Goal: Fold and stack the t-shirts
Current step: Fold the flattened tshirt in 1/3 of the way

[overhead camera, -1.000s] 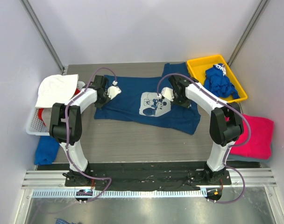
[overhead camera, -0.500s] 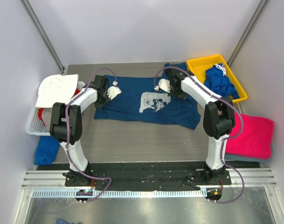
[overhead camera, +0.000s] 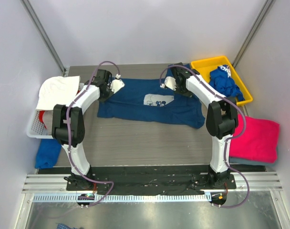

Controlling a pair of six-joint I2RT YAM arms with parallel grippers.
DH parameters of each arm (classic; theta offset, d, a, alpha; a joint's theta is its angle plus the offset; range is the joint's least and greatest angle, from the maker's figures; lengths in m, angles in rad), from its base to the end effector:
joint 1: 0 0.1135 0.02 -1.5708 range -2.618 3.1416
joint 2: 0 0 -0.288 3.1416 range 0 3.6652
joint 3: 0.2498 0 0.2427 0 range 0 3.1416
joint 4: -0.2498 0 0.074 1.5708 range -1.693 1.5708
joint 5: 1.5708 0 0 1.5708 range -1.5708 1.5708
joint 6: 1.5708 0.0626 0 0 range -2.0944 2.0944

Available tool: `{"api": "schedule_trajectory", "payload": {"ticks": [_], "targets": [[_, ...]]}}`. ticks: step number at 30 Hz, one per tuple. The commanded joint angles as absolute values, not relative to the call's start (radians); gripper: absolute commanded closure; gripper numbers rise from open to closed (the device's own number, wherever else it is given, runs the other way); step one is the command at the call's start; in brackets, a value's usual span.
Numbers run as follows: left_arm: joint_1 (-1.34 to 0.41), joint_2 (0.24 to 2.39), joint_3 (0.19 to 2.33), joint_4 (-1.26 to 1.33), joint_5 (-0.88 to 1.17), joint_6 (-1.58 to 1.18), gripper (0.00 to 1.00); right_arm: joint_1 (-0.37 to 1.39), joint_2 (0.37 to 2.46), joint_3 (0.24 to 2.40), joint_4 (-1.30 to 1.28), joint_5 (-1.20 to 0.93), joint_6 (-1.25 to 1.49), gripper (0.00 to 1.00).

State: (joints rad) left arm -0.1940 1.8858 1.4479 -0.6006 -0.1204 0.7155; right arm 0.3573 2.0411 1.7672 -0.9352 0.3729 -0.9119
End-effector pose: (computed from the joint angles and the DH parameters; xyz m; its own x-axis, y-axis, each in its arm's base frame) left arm 0.4104 -0.0730 0.2246 -0.5518 0.7721 -0.3152 0.6539 0.6351 0.4110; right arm 0.4201 0.1325 0.2406 -0.3744 -0.9257 0.0528 -0.8183 0.3031 -0.4884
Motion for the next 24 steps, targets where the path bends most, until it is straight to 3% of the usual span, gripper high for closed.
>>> {"api": "schedule_trajectory", "payload": {"ticks": [1,24], "targets": [[-0.201,1.893,1.5,-0.581,-0.153,0.73,1.0,0.341,2.036,1.818,-0.919,0.411,-0.928,0.99],[-0.238,1.968,1.516,-0.561,-0.198,0.742,1.0,0.334,2.149,1.953,-0.874,0.433,-0.916,0.99]]}}
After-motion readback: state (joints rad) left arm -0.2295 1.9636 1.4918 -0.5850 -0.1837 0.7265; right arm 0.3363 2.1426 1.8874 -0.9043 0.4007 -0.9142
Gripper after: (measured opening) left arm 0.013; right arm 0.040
